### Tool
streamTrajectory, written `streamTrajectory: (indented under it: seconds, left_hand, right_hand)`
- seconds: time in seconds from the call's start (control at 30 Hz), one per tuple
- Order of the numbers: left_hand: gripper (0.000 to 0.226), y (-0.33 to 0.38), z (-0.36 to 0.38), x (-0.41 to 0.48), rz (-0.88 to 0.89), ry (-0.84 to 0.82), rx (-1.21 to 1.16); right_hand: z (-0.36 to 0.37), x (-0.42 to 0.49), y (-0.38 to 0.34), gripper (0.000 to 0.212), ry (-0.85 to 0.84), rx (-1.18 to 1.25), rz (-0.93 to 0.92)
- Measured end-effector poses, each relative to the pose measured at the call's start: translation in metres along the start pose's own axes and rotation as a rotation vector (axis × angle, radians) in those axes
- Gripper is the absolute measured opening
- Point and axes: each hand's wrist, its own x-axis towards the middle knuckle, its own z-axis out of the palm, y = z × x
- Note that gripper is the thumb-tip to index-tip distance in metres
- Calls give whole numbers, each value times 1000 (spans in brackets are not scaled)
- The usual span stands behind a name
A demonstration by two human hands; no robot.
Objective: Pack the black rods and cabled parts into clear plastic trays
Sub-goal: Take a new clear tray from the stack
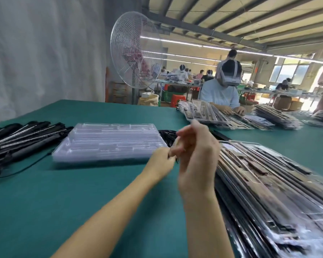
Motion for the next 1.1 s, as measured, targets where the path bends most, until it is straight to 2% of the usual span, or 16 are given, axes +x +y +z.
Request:
streamTrajectory:
  seconds: [0.03, 0.13, 0.2, 0.23, 0.27, 0.33, 0.4, 0.47, 0.57, 0.73, 0.93, 1.0, 1.1]
  left_hand:
    - [14, -13, -16, 4, -14, 30, 151]
    - [21, -74, -51, 16, -111, 213, 368]
    - [31, -101, -70, 13, -121, 404, 492]
    - [37, -114, -77, 13, -145, 456, 542]
    - [44, -129, -87, 12, -191, 455, 591]
    - [54, -160, -108, 10, -301, 341, 672]
    - [55, -186, -117, 6, -327, 233, 729]
    - [55, -202, -121, 6, -280, 183, 763]
    - [59, -213, -128, 13, -230, 210, 754]
    - [60, -216, -134, 17, -211, 266, 704]
    - [21, -205, -150, 28, -318, 254, 471]
    - [5, -196, -154, 33, -373, 265, 340]
    - [9, -188, -156, 38, -320, 173, 322]
  right_hand:
    - [11, -26, 37, 34, 63, -158, 55]
    - [4, -6, 102, 26, 73, -559, 317]
    - [-13, 17, 132, 16, 94, -823, 389]
    - [-22, 24, 146, 18, 112, -927, 379]
    - [-30, 25, 156, 26, 118, -1013, 367]
    - [-43, 36, 170, 40, 137, -1087, 357]
    - [-51, 48, 177, 44, 105, -1084, 332]
    - [-57, 54, 185, 38, 88, -1085, 329]
    - [-58, 55, 198, 26, 132, -1019, 263]
    - [-62, 55, 205, 24, 154, -957, 218]
    - [-70, 56, 204, 29, 36, -813, 266]
    - [-74, 57, 204, 21, 0, -800, 261]
    - [-76, 59, 204, 10, -4, -838, 221]
